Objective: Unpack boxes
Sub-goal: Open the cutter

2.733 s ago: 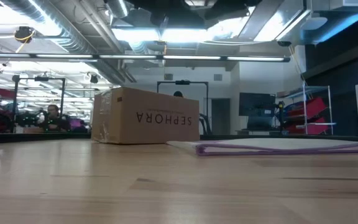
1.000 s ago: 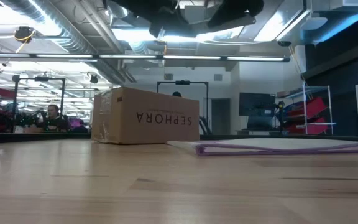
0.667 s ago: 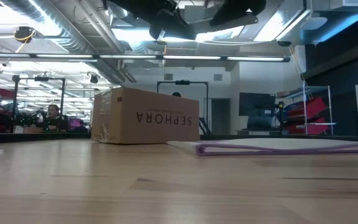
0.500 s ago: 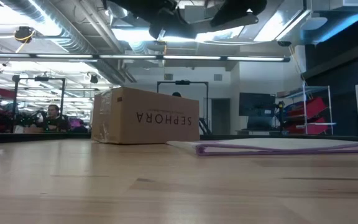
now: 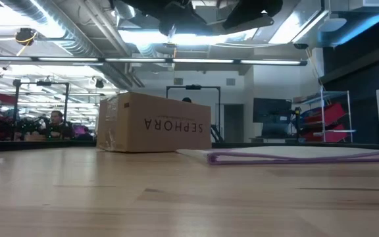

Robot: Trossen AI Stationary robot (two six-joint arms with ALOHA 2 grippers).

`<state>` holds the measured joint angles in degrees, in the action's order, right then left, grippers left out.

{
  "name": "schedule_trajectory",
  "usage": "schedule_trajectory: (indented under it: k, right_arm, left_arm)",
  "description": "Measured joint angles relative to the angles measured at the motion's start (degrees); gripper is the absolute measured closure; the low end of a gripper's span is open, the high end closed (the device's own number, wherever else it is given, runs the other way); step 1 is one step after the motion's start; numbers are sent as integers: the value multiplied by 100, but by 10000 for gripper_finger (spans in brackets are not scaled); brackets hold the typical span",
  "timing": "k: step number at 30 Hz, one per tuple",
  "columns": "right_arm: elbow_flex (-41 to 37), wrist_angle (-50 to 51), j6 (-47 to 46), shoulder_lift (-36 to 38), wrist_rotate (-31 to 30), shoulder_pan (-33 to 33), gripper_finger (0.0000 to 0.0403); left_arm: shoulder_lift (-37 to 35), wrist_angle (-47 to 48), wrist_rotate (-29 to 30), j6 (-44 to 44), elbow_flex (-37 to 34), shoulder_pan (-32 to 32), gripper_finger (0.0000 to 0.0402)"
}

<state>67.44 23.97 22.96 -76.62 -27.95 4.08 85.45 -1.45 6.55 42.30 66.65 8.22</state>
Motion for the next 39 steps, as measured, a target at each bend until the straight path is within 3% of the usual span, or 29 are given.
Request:
schedule_trajectory:
  k: [5, 14, 20, 24, 32, 39]
  right_arm:
    - [0, 19, 4, 0, -32, 0, 340]
    - [0, 30, -3, 0, 5, 2, 338]
    - [0, -7, -16, -15, 175, 2, 240]
    - [0, -88, -16, -52, 184, 2, 206]
    - [35, -108, -12, -295, 35, -59, 195]
    - [644, 389, -51, -799, 14, -335, 194]
  left_arm:
    - [1, -24, -21, -156, -2, -37, 372]
    - [0, 31, -26, -250, -2, -74, 372]
    - [0, 18, -27, -262, -2, -74, 372]
    - [0, 18, -28, -262, -2, -76, 372]
    - [0, 0, -26, -267, -2, -76, 372]
    - [0, 223, -30, -300, -2, -74, 372]
